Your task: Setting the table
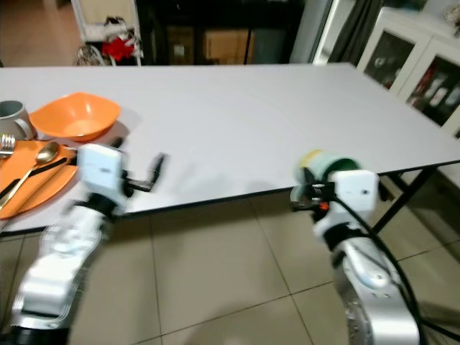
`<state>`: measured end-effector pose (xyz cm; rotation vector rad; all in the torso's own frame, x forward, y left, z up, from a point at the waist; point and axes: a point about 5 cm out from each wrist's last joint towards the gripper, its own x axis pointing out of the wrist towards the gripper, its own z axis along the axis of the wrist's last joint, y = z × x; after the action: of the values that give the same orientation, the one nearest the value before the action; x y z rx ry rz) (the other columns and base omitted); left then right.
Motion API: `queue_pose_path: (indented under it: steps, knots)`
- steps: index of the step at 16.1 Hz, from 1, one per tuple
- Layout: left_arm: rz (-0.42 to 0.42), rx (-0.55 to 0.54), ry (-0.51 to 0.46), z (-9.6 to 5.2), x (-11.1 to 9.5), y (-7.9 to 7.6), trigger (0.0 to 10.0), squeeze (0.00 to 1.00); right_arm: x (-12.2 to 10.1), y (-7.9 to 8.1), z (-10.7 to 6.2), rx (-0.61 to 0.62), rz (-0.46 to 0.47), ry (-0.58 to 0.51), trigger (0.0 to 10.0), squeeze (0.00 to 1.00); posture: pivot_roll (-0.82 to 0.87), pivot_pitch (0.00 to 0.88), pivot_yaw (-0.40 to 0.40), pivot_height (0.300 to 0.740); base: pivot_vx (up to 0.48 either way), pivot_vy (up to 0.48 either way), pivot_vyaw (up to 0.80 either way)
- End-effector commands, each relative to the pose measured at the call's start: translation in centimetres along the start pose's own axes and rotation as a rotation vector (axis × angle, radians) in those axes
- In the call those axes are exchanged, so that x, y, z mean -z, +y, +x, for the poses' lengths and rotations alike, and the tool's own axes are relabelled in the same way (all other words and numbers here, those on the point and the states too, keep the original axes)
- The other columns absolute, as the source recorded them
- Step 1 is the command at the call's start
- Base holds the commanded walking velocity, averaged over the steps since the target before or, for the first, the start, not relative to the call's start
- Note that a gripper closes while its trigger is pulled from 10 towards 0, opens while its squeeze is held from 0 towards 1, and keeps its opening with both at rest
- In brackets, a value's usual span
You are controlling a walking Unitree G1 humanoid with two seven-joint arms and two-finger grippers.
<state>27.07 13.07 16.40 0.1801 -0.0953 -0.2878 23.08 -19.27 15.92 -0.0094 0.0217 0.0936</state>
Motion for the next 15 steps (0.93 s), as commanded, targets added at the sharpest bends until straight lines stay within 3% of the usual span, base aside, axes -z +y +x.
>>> queue_pose_path:
  steps: [1,7,15]
  knots:
    - [0.018,-0.019,0.006,-0.14,0.0,0.75,10.0,0.0,-0.32,0.14,0.18,-0.011,-0.011,-0.017,10.0,0.0,-0.01,0.0,-0.072,0.74,0.296,0.0,0.0]
    - [0.023,-0.009,0.007,-0.02,0.07,0.51,10.0,0.0,-0.19,0.79,0.35,-0.052,-0.036,-0.006,10.0,0.0,-0.01,0.0,-0.073,0.74,0.294,0.0,0.62]
    - [0.032,-0.013,-0.001,-0.04,0.12,0.57,10.0,0.0,-0.22,0.7,0.82,-0.062,-0.04,-0.016,10.0,0.0,0.0,0.0,-0.089,0.74,0.294,0.0,0.0]
